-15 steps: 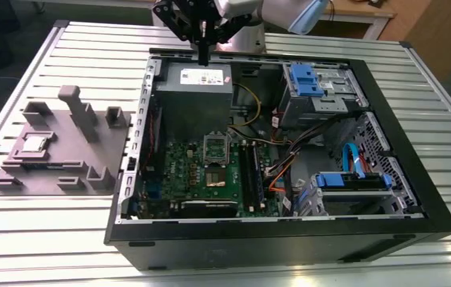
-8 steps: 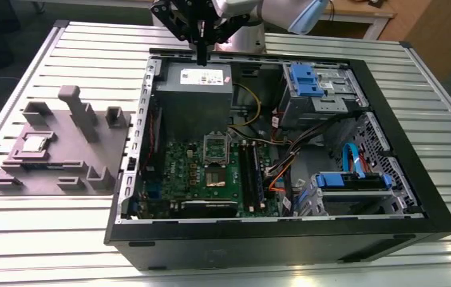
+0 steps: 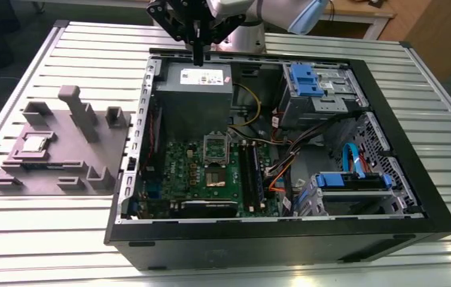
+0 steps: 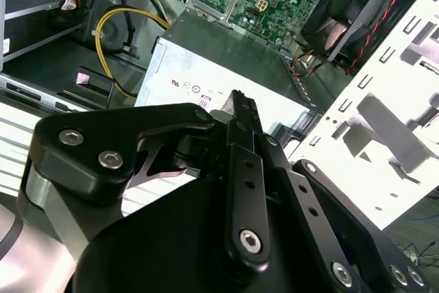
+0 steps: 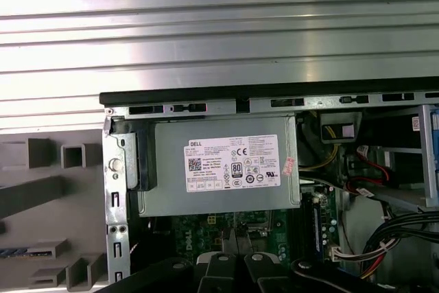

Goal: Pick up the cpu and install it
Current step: 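Reach for the cpu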

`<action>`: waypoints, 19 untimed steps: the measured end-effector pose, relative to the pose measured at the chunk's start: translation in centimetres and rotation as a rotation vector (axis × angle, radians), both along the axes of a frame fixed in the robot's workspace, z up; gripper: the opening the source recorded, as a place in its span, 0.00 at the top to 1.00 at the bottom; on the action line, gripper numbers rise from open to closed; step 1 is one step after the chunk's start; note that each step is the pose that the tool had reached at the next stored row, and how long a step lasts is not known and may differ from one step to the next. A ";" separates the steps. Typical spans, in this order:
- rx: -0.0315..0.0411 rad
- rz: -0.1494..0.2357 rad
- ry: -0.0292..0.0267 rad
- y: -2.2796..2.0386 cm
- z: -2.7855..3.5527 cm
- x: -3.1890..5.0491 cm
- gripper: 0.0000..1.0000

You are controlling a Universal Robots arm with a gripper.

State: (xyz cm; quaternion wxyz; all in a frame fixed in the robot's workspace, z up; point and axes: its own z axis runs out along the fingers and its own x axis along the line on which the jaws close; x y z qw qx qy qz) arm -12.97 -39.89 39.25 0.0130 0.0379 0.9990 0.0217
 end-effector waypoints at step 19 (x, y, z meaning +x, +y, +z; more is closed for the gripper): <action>0.0000 0.000 0.0000 0.00 -0.08 -0.69 0.90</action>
